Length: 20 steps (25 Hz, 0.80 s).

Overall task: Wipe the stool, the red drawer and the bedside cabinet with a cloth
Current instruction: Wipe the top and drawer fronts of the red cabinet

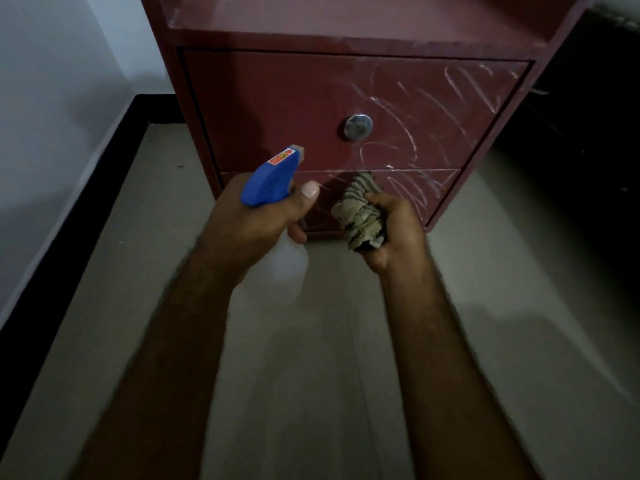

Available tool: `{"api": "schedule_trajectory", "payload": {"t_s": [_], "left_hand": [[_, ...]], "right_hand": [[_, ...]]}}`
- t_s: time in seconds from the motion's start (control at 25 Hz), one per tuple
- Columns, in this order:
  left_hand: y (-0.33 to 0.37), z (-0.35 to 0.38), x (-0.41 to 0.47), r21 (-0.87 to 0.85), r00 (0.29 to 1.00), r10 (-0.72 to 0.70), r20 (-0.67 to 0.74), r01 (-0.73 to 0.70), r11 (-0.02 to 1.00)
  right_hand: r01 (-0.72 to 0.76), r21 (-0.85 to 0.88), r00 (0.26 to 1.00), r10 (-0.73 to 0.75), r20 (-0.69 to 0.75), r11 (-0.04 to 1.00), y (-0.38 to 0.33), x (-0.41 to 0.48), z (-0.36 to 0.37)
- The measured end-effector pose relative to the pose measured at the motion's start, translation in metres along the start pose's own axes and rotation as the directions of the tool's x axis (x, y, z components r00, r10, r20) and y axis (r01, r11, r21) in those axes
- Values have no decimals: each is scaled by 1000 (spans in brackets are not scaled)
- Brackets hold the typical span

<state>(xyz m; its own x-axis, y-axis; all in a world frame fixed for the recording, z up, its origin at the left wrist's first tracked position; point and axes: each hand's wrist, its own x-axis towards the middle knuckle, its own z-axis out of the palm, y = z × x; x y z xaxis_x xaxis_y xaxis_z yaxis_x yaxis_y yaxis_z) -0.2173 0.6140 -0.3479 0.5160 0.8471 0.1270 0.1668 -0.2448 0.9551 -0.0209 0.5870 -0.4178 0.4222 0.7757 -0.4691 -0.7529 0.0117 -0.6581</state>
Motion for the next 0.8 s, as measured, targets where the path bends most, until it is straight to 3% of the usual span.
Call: {"api": "schedule_trajectory", "payload": {"t_s": [0.4,0.8], "left_hand": [[-22,43,13,-31,994,-113,10,113,993],[-28,60,21,8,979,-201,-37,202,979]], "right_hand": [[80,-33,990,-83,-115,996,-17,18,-40],[135,97,976,-116,-182,986,-30,23,-60]]}}
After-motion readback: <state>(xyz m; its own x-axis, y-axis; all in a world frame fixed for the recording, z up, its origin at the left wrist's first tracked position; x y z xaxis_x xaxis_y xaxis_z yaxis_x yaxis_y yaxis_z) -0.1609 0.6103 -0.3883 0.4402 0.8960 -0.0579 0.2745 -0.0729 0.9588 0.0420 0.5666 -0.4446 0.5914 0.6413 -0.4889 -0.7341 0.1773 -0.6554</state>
